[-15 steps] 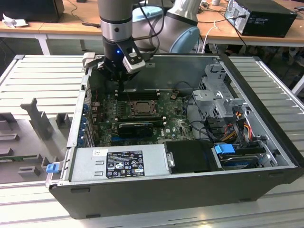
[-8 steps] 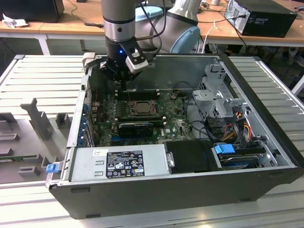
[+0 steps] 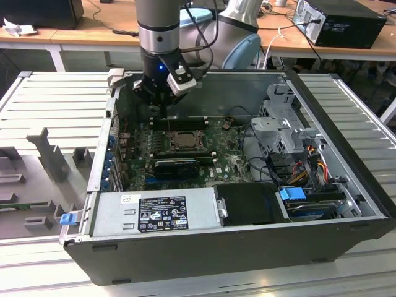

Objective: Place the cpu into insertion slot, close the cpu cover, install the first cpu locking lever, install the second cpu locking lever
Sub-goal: 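Install the first cpu locking lever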

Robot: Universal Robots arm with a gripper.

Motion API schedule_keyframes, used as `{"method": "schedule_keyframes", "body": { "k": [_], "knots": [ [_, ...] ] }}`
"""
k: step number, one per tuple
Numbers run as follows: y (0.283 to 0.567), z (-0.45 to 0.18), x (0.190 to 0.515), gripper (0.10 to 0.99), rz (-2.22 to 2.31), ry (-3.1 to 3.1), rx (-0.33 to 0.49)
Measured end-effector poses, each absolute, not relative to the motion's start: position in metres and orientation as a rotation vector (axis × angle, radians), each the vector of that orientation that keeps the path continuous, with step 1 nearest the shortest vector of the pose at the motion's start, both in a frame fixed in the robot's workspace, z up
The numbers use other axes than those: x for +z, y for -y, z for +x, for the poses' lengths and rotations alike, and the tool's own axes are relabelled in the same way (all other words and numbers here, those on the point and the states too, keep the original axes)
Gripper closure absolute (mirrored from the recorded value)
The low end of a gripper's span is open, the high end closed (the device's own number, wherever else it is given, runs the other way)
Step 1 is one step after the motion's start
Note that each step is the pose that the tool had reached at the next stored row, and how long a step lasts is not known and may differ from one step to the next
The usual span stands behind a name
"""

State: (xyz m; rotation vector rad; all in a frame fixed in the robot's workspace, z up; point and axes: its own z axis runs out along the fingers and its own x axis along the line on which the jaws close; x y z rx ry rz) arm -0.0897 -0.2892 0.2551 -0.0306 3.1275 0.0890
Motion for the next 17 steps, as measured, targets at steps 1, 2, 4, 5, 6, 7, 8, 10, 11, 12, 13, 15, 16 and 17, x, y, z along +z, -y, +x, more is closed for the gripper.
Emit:
{"method": "schedule_keyframes", "body": {
  "k": [1,2,4,5,6,7,8,10,11,12,13,15,16,17],
  "knots": [
    [0.289,-0.089,0.255,0.98,-0.032,-3.127,0.089],
    [0.289,-0.088,0.255,0.98,-0.033,-3.127,0.089],
    [0.289,-0.087,0.255,0.98,-0.034,-3.127,0.089],
    [0.289,-0.086,0.254,0.98,-0.034,-3.127,0.089],
    [0.289,-0.085,0.254,0.98,-0.034,-3.127,0.089],
    [0.289,-0.084,0.254,0.98,-0.034,-3.127,0.089],
    [0.289,-0.084,0.254,0.98,-0.034,-3.127,0.089],
    [0.289,-0.083,0.254,0.98,-0.034,-3.127,0.089],
    [0.289,-0.082,0.254,0.98,-0.034,-3.127,0.089],
    [0.289,-0.082,0.254,0.98,-0.034,-3.127,0.089],
    [0.289,-0.081,0.254,0.98,-0.034,-3.127,0.089],
    [0.289,-0.08,0.253,0.98,-0.034,-3.127,0.089],
    [0.289,-0.079,0.253,0.98,-0.034,-3.127,0.089],
    [0.289,-0.078,0.253,0.98,-0.034,-3.127,0.089]
  ]
}}
